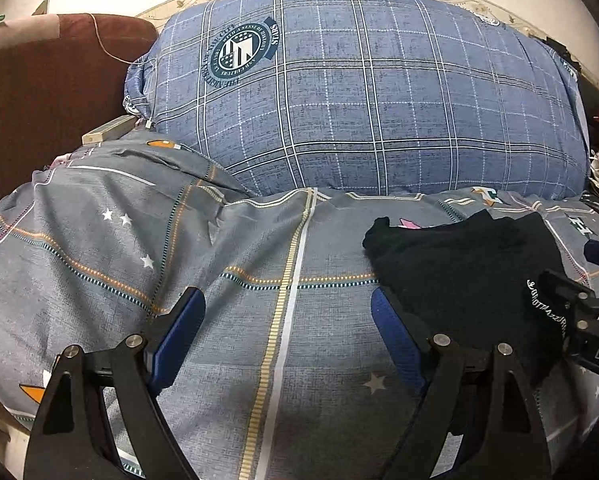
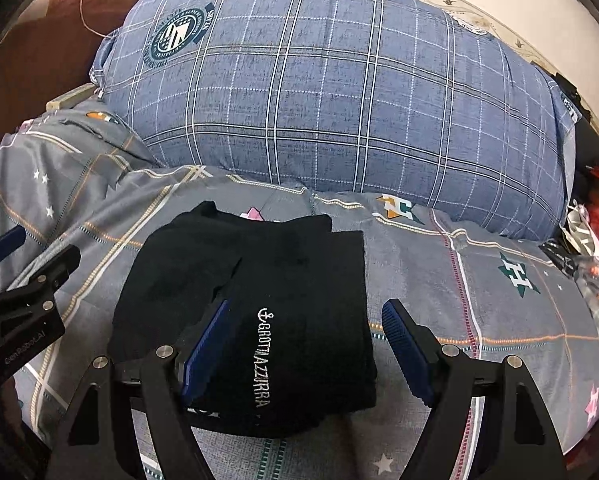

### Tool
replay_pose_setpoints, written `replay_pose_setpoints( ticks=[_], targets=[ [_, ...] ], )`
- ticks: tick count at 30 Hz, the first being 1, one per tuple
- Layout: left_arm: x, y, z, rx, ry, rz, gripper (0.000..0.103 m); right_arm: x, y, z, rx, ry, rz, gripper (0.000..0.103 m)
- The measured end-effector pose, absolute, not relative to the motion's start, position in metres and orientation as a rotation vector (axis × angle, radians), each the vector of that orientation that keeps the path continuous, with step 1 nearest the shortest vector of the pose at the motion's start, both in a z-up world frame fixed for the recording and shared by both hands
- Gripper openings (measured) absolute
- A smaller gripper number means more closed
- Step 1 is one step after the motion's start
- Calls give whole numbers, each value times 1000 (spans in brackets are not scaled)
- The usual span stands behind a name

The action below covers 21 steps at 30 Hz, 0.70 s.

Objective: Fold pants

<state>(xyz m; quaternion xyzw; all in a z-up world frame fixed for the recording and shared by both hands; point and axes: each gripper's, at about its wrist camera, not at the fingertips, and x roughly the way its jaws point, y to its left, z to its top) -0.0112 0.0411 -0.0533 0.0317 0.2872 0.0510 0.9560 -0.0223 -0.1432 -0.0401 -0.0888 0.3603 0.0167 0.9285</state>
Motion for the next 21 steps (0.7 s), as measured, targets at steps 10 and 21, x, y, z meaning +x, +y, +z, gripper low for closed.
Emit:
replay_pose_setpoints(
  ticks=[10, 21],
  targets=[
    [-13, 37, -55, 83, 585, 109, 86, -22, -146, -41, -174, 741, 47, 79],
    [-13, 36, -55, 75, 588, 101, 86, -21, -144, -42, -172, 745, 52, 79]
  ],
)
